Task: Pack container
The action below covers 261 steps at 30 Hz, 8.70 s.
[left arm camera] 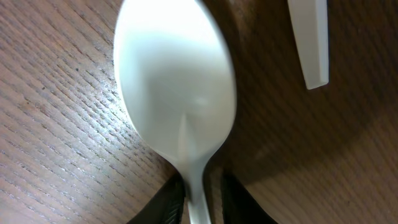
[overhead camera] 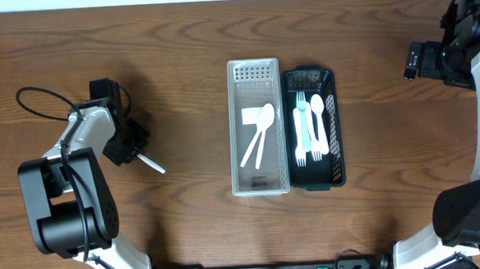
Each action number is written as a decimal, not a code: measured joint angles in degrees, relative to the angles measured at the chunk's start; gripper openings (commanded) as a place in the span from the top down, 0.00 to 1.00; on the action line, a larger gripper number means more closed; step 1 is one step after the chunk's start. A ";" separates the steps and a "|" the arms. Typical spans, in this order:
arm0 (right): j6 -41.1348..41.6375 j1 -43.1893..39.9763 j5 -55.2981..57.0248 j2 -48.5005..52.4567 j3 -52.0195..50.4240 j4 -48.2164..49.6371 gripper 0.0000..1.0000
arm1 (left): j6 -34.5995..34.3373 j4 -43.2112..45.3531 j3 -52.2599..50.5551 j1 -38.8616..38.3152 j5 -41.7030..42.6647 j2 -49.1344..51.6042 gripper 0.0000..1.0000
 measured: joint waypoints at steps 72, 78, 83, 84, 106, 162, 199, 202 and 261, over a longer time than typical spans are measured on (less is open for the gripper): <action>0.00 0.00 -0.02 0.00 0.00 -0.55 0.01 | 8.92 -4.11 27.43 -7.58 -13.05 -14.69 0.21; 0.00 0.00 0.00 0.00 0.00 -0.52 0.01 | -0.22 -4.63 27.32 3.48 -7.41 -3.80 0.25; -0.07 0.00 0.00 0.00 0.00 -0.52 0.01 | -5.79 -6.64 27.10 7.39 -3.58 5.14 0.25; -0.11 0.00 0.02 0.00 0.00 -0.50 0.01 | -6.45 -6.78 27.08 7.74 -3.08 6.88 0.25; -1.60 0.00 0.04 0.00 0.00 -0.13 0.01 | -8.94 -7.50 27.04 7.69 -0.90 17.49 0.73; -1.79 0.00 0.00 0.00 0.00 0.59 0.01 | 25.55 -7.98 26.80 -44.15 -0.04 6.47 0.78; -1.70 7.98 -4.59 0.02 -0.24 40.79 0.01 | 34.12 20.50 26.08 -13.25 -8.41 -11.98 0.02; -3.32 7.30 -4.66 -0.11 -0.22 35.93 0.01 | 34.91 21.27 21.24 -12.72 -6.78 -16.00 0.02; -5.92 5.03 -2.56 -88.59 -73.72 22.93 0.01 | 35.54 1.07 -36.02 -13.46 -4.35 -87.38 0.02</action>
